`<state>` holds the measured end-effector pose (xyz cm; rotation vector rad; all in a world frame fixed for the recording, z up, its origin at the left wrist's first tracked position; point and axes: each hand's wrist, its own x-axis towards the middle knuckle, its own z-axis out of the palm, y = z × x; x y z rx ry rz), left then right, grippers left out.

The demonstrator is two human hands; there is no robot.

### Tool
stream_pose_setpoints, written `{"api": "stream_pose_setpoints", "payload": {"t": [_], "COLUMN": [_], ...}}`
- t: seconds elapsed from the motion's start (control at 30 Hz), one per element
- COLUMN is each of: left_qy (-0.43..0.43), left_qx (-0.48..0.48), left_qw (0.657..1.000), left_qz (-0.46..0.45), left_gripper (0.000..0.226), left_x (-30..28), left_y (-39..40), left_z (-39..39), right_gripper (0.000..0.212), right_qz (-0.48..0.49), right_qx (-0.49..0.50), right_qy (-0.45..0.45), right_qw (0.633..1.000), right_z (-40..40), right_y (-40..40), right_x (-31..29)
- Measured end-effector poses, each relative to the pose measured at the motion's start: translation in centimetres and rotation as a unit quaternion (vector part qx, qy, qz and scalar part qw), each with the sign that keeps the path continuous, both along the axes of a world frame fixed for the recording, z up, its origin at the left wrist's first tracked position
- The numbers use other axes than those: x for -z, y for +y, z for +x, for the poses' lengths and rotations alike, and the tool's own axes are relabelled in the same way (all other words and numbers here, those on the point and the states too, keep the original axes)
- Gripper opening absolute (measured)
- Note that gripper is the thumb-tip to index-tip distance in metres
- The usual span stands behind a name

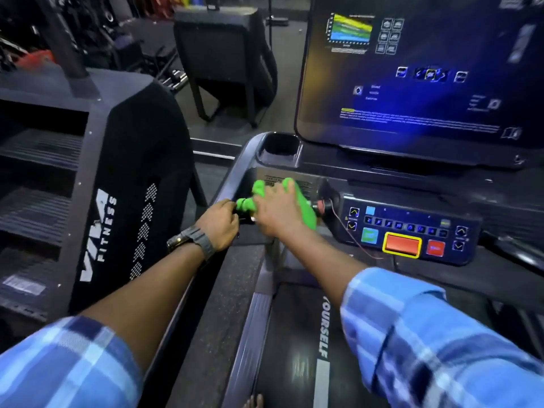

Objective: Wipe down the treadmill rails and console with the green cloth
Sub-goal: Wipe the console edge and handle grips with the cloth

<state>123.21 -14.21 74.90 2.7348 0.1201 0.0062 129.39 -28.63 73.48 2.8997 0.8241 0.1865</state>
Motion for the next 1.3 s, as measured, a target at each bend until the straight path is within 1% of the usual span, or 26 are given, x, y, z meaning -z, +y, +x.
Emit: {"api": "stream_pose_setpoints", "payload": {"t": [0.07, 0.13, 0.17, 0.23, 0.3, 0.33, 0.43, 0.53, 0.57, 0.6, 0.67, 0.7, 0.73, 0.77, 0.83, 0.87, 0.93, 0.97, 1.03, 1.07, 1.1, 1.13, 1.2, 1.23, 1.27, 1.3], "left_qy": [-0.006, -0.015, -0.016, -0.019, -0.029, -0.032, -0.027, -0.029, -0.028, -0.026, -0.029, -0.032, -0.036, -0.04, -0.038, -0.033, -0.024, -0.025, -0.027, -0.026, -0.027, -0.028, -0.023, -0.02, -0.018, -0.016], "left_qx": [0.02, 0.039, 0.045, 0.043, 0.054, 0.06, 0.071, 0.088, 0.098, 0.102, 0.101, 0.098, 0.091, 0.083, 0.079, 0.083, 0.087, 0.091, 0.098, 0.097, 0.096, 0.095, 0.088, 0.083, 0.078, 0.073], "left_qw": [1.0, 0.999, 0.998, 0.997, 0.996, 0.996, 0.995, 0.995, 0.994, 0.994, 0.994, 0.995, 0.995, 0.995, 0.995, 0.994, 0.994, 0.994, 0.993, 0.994, 0.994, 0.994, 0.995, 0.996, 0.996, 0.997], "left_qz": [0.017, 0.033, 0.042, 0.054, 0.06, 0.062, 0.064, 0.046, 0.04, 0.031, 0.009, -0.005, -0.023, -0.039, -0.055, -0.056, -0.056, -0.054, -0.053, -0.051, -0.048, -0.043, -0.04, -0.038, -0.035, -0.032], "left_gripper": [0.033, 0.043, 0.042, 0.032, 0.026, 0.026, 0.029, 0.035, 0.039, 0.039, 0.034, 0.031, 0.03, 0.03, 0.036, 0.04, 0.037, 0.033, 0.033, 0.033, 0.034, 0.034, 0.034, 0.034, 0.034, 0.034], "left_x": [-0.3, -0.5, -0.5, -0.6, -0.2, 0.0, 0.4, 0.7, 0.7, 0.7, 1.0, 1.2, 1.3, 1.5, 1.6, 1.5, 1.5, 1.4, 1.4, 1.3, 1.3, 1.3, 1.1, 0.9, 0.7, 0.5], "left_y": [0.6, 1.6, 1.9, 2.0, 2.0, 2.1, 2.2, 2.7, 2.8, 3.0, 3.3, 3.3, 3.3, 3.2, 3.1, 3.2, 3.6, 3.8, 4.0, 4.1, 4.2, 4.2, 4.0, 3.8, 3.5, 3.3], "left_z": [1.1, 2.2, 2.6, 3.1, 3.9, 4.3, 5.3, 5.9, 6.0, 6.2, 6.7, 7.0, 7.2, 7.4, 7.8, 8.0, 8.4, 8.7, 9.0, 9.1, 9.3, 9.5, 10.1, 10.5, 10.9, 11.4], "right_gripper": [0.045, 0.055, 0.056, 0.05, 0.046, 0.046, 0.043, 0.057, 0.06, 0.06, 0.05, 0.045, 0.041, 0.038, 0.037, 0.041, 0.056, 0.059, 0.048, 0.043, 0.043, 0.046, 0.046, 0.044, 0.043, 0.043], "right_qz": [0.014, 0.01, -0.002, -0.027, -0.029, -0.045, -0.058, -0.042, -0.037, -0.05, -0.061, -0.054, -0.043, -0.042, -0.044, -0.04, -0.046, -0.051, -0.082, -0.107, -0.12, -0.121, -0.044, -0.008, -0.001, -0.004], "right_qx": [-0.069, -0.091, -0.068, 0.025, 0.118, 0.128, 0.061, -0.067, -0.084, -0.07, 0.02, 0.074, 0.102, 0.103, 0.054, 0.014, -0.081, -0.144, -0.261, -0.287, -0.274, -0.214, -0.035, 0.028, 0.044, 0.014], "right_qy": [0.002, -0.014, -0.004, -0.004, -0.009, -0.004, 0.007, -0.004, 0.0, 0.008, 0.003, -0.005, -0.019, -0.031, -0.032, -0.026, -0.015, -0.021, -0.012, -0.006, 0.0, 0.011, 0.005, 0.007, -0.001, -0.01], "right_qw": [0.998, 0.996, 0.998, 0.999, 0.993, 0.991, 0.996, 0.997, 0.996, 0.996, 0.998, 0.996, 0.994, 0.993, 0.997, 0.999, 0.996, 0.988, 0.962, 0.952, 0.954, 0.969, 0.998, 1.0, 0.999, 1.0], "right_z": [-1.3, -1.5, -1.0, 0.9, 2.5, 2.9, 1.3, -0.7, -0.5, 0.2, 1.9, 2.8, 3.3, 3.3, 2.0, 1.2, 0.0, -0.1, 0.7, 1.6, 2.4, 3.1, 3.6, 3.5, 3.1, 2.7], "right_y": [-1.5, -5.2, -7.1, -8.7, -6.5, -4.5, -0.2, -3.5, -5.9, -7.9, -9.3, -8.5, -6.9, -4.9, -1.1, -0.4, -1.7, -3.6, -7.8, -9.5, -10.6, -10.6, -8.1, -6.3, -4.3, -2.6], "right_x": [0.6, 0.5, -0.1, -1.6, -2.4, -2.4, -0.9, 0.2, -0.3, -1.0, -2.6, -2.8, -2.7, -1.9, -0.1, 0.7, 1.2, 0.8, -0.3, -1.2, -2.0, -2.7, -2.7, -2.1, -1.4, -0.3]}}
